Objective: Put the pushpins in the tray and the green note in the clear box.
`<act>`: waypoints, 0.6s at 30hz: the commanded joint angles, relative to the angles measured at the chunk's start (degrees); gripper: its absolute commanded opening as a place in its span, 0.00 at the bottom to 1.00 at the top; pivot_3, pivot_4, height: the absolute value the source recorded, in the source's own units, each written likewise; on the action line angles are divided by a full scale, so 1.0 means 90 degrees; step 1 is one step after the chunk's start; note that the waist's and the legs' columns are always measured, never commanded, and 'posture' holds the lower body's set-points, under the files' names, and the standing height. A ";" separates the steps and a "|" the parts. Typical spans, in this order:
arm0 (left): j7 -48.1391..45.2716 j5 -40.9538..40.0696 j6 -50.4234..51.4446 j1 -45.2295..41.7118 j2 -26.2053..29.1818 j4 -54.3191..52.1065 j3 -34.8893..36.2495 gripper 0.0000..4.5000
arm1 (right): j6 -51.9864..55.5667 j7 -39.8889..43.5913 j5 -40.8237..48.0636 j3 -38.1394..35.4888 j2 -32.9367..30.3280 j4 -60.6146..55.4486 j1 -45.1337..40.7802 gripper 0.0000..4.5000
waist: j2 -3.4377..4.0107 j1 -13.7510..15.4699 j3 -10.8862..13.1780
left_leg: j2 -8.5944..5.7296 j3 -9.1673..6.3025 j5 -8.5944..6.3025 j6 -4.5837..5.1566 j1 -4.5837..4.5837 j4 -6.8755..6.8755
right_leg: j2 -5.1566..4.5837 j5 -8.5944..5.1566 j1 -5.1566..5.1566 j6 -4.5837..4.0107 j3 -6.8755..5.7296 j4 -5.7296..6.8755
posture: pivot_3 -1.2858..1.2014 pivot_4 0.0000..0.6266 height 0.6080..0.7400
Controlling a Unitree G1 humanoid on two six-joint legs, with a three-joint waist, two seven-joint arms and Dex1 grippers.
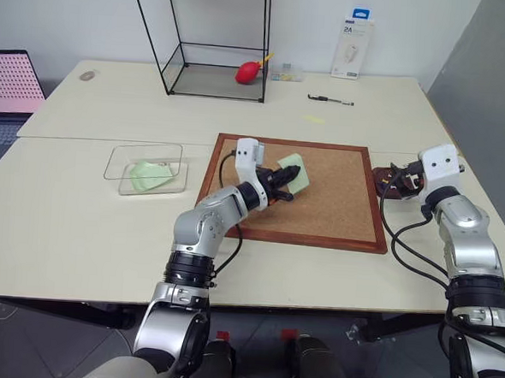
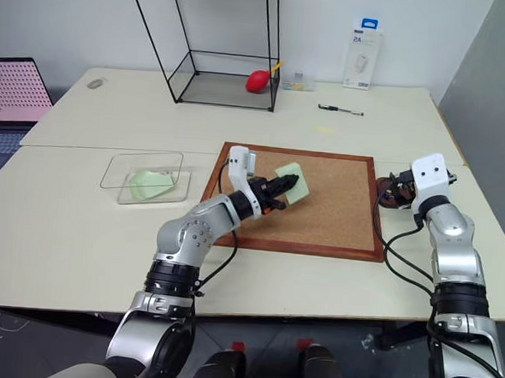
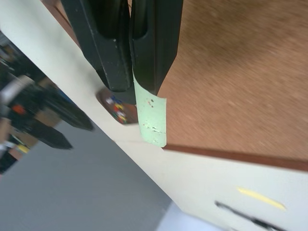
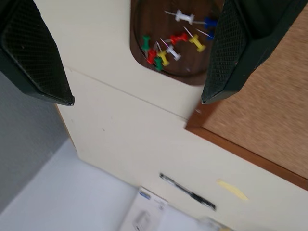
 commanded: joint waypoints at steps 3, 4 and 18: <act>0.0142 0.0554 0.0090 0.0218 0.1437 -0.1557 0.0120 0.00 | 0.0820 0.1976 0.1713 0.0609 0.0233 -0.2167 0.0220 0.99 | 0.0005 -0.0095 0.0003 | 0.0008 -0.0007 0.0000 0.0000 0.0004 -0.0003 | 0.0008 -0.0001 -0.0002 -0.0001 -0.0002 0.0005 | 0.52 0.24 1.00; 0.0157 0.0577 0.0210 0.0300 0.1696 -0.1707 0.0183 0.00 | 0.1014 0.2216 0.1849 0.0763 0.0193 -0.2369 0.0213 0.99 | 0.0006 -0.0089 0.0003 | 0.0007 -0.0007 0.0000 0.0000 0.0006 -0.0003 | 0.0008 -0.0001 -0.0001 -0.0001 -0.0002 0.0006 | 0.52 0.24 1.00; 0.0034 0.1715 -0.0347 0.0823 0.3922 -0.1208 0.0252 0.00 | 0.1847 0.3225 0.2033 0.1547 0.0281 -0.2570 -0.0580 0.99 | -0.0003 0.0061 0.0011 | 0.0000 -0.0027 -0.0001 0.0000 -0.0005 0.0001 | -0.0005 -0.0004 -0.0001 -0.0006 -0.0027 -0.0002 | 0.52 0.24 1.00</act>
